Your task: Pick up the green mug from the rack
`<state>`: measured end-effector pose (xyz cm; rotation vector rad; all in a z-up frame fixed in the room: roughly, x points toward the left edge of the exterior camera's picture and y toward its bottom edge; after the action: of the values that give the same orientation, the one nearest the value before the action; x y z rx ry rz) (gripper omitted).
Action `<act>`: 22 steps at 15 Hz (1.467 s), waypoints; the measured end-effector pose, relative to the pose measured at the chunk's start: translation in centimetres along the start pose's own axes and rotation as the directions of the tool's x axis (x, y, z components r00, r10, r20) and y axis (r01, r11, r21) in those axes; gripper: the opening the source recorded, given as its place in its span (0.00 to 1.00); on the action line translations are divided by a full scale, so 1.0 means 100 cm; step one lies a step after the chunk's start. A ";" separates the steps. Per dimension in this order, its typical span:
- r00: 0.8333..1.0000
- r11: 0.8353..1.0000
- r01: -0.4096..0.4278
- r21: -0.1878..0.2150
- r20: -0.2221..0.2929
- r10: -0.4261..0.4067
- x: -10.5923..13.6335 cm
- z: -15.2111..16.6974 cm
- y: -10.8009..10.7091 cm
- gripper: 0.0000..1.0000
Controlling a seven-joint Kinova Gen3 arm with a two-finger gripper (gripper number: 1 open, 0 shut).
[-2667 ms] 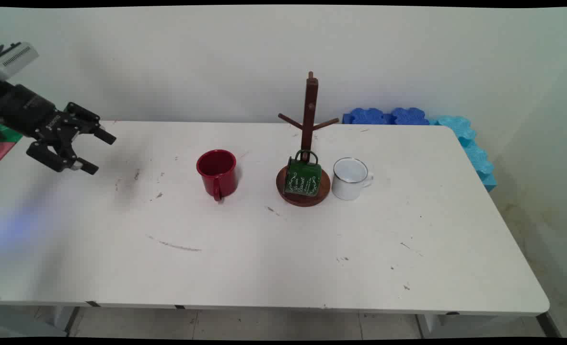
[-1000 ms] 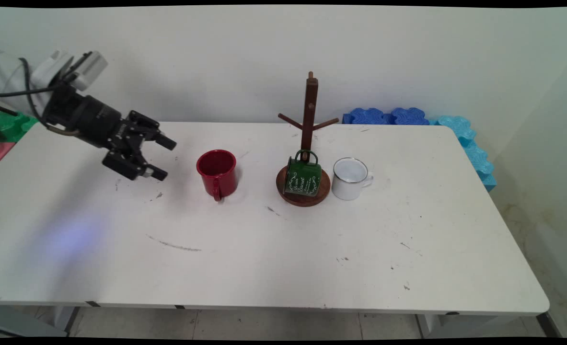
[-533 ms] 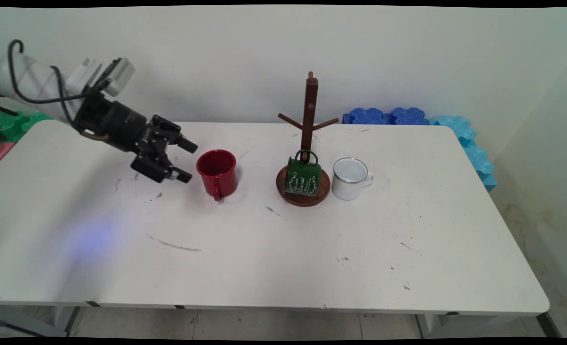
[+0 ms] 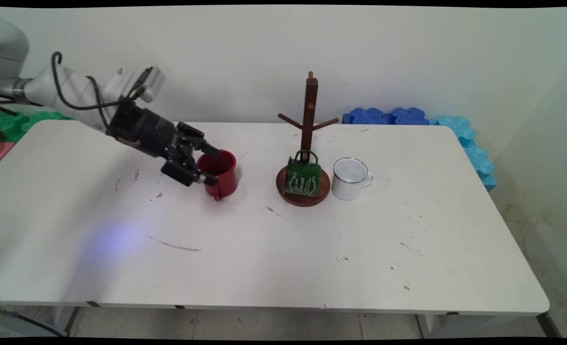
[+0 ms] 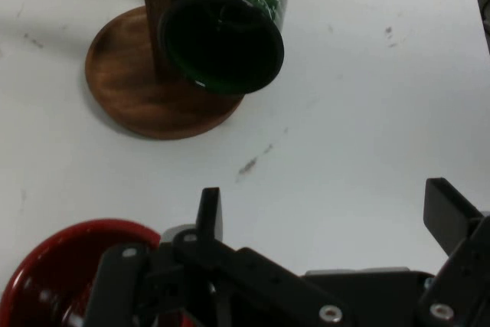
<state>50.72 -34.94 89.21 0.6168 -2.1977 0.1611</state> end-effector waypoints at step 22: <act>0.984 0.988 0.131 -0.082 -0.113 -0.140 -0.013 0.110 0.008 1.00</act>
<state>43.41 -37.16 81.12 0.6953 -2.0309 0.0433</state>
